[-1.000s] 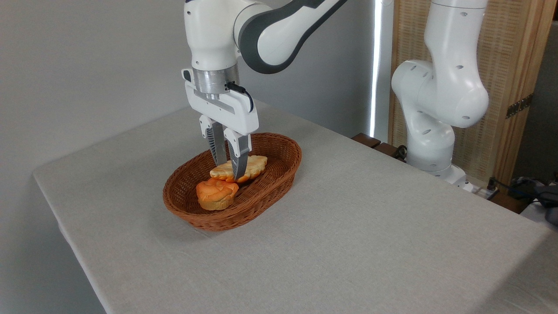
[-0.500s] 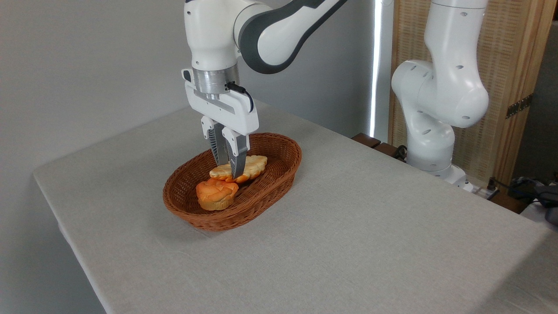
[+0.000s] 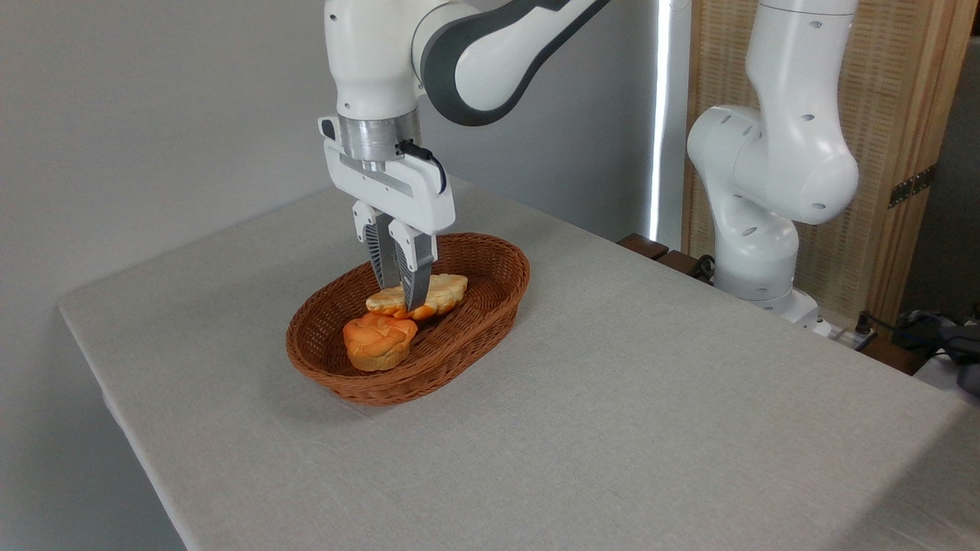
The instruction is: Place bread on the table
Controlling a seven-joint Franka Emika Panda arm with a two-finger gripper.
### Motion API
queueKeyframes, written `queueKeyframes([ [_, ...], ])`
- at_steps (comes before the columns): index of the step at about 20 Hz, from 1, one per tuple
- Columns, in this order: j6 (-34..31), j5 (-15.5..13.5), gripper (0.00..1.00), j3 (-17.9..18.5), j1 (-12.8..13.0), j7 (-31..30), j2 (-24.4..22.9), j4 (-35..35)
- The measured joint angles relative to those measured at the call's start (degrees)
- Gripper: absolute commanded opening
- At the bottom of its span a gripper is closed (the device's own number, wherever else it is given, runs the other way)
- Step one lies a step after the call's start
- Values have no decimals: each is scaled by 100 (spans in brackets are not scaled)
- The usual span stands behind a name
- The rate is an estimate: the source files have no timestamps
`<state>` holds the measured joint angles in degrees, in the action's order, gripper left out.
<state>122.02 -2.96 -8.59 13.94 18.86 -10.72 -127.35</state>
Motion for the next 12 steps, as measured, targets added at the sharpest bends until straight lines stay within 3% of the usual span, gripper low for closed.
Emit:
queueKeyframes([
  [6,-216,0,44,74,-21,0,-75,219],
  [12,-448,0,44,611,-40,0,-125,577],
])
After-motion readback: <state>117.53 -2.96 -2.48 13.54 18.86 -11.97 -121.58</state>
